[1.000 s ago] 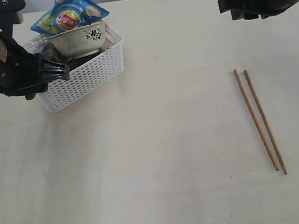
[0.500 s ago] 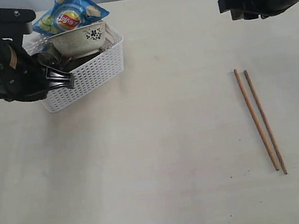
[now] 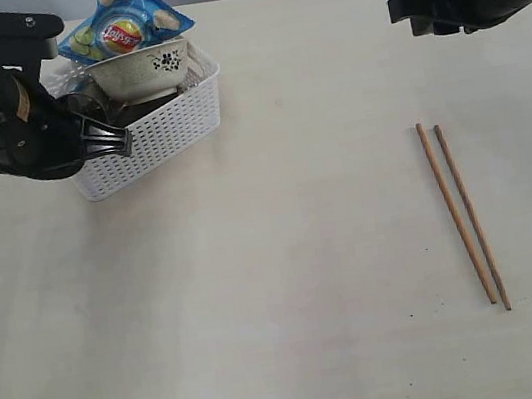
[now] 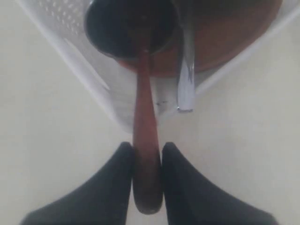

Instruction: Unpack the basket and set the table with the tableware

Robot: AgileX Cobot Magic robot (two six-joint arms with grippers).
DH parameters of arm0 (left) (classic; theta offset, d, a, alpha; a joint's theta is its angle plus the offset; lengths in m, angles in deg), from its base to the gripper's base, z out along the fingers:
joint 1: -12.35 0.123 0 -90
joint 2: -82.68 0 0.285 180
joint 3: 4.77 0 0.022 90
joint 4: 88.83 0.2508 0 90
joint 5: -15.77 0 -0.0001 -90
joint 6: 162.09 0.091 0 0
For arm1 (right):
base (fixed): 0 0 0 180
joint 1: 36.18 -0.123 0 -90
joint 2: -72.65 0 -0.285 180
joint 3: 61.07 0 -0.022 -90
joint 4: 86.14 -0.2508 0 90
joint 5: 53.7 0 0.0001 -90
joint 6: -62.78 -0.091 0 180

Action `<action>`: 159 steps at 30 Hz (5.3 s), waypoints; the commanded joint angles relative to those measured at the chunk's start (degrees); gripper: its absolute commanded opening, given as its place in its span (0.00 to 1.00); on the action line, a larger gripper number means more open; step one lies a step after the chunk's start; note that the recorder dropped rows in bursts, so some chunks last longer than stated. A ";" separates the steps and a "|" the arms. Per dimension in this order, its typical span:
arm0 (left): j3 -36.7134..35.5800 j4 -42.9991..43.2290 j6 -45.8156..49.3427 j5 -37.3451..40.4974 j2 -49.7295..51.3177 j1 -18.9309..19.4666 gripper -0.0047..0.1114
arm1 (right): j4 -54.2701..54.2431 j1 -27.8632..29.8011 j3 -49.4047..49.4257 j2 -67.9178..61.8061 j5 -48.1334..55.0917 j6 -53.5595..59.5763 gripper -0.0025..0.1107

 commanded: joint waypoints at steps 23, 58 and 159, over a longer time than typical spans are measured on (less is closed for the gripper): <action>0.21 -0.54 4.50 6.01 -13.94 -0.26 0.04 | -0.21 0.29 -0.08 -0.23 -0.31 0.14 0.32; 0.21 -6.74 13.45 4.38 -19.03 -0.26 0.04 | -0.66 -4.47 -0.18 1.04 -2.42 4.04 0.33; 0.21 -42.31 29.33 -7.42 -24.88 -0.26 0.35 | 6.22 -47.63 13.03 -6.95 -69.94 25.54 0.02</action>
